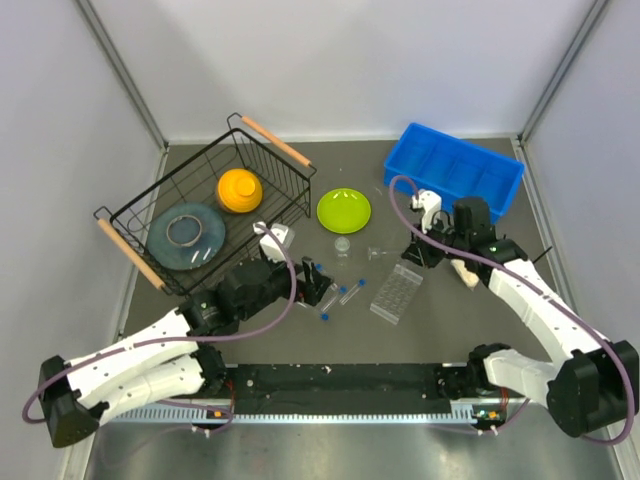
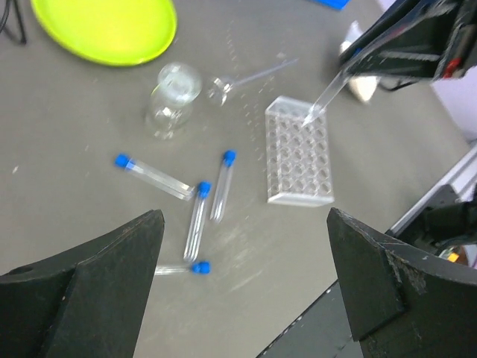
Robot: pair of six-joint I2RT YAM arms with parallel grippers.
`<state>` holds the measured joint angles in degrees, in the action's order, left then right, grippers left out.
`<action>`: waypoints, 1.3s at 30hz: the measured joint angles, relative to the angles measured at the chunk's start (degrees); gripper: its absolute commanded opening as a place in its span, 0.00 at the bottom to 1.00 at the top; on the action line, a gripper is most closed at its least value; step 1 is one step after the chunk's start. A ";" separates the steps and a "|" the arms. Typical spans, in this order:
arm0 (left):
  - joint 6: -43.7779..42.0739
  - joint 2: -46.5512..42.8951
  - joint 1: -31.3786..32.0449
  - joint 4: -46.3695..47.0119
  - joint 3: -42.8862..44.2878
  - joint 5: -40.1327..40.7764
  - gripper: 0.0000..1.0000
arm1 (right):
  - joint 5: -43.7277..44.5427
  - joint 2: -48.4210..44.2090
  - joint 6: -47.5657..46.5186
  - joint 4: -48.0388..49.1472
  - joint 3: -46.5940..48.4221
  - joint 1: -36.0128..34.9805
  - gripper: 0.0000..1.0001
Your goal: Organize the chemistry lab equipment
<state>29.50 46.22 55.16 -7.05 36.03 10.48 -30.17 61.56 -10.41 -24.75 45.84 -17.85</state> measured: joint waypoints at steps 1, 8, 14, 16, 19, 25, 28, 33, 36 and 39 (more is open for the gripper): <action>0.50 -0.92 -0.31 -1.05 -1.05 0.26 0.96 | 1.31 0.48 -0.57 0.83 -0.44 0.02 0.11; 3.23 -4.48 -0.87 -4.83 -5.64 1.25 0.96 | 5.05 5.66 -2.32 6.47 -0.55 -0.13 0.11; 4.04 -4.59 -1.01 -5.49 -6.01 2.03 0.96 | 5.46 8.28 -2.58 8.52 -0.63 -0.63 0.11; 4.28 -4.59 -1.03 -5.49 -6.25 2.32 0.96 | 5.40 8.31 -2.64 9.33 -1.18 -0.92 0.11; 4.79 -4.44 -1.11 -5.49 -6.69 2.49 0.96 | 5.25 8.37 -2.69 9.84 -1.97 -1.31 0.11; 5.01 -3.93 -1.11 -5.49 -6.69 2.49 0.96 | 5.09 9.84 -2.91 11.30 -2.67 -1.64 0.12; 5.11 -3.93 -1.14 -5.49 -6.71 2.49 0.96 | 4.96 10.12 -2.93 11.96 -2.71 -1.66 0.12; 5.20 -3.96 -1.18 -5.49 -6.71 2.51 0.96 | 4.52 10.97 -2.91 13.22 -2.73 -1.66 0.12; 5.31 -3.96 -1.18 -5.49 -6.71 2.51 0.96 | 4.17 11.37 -2.91 13.90 -2.73 -1.66 0.12; 5.33 -3.96 -1.25 -5.49 -6.73 2.56 0.96 | 3.98 11.23 -2.91 14.21 -2.99 -1.66 0.12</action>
<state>34.83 42.26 53.91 -12.53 29.30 13.04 -26.20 72.79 -13.32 -10.55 42.85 -19.51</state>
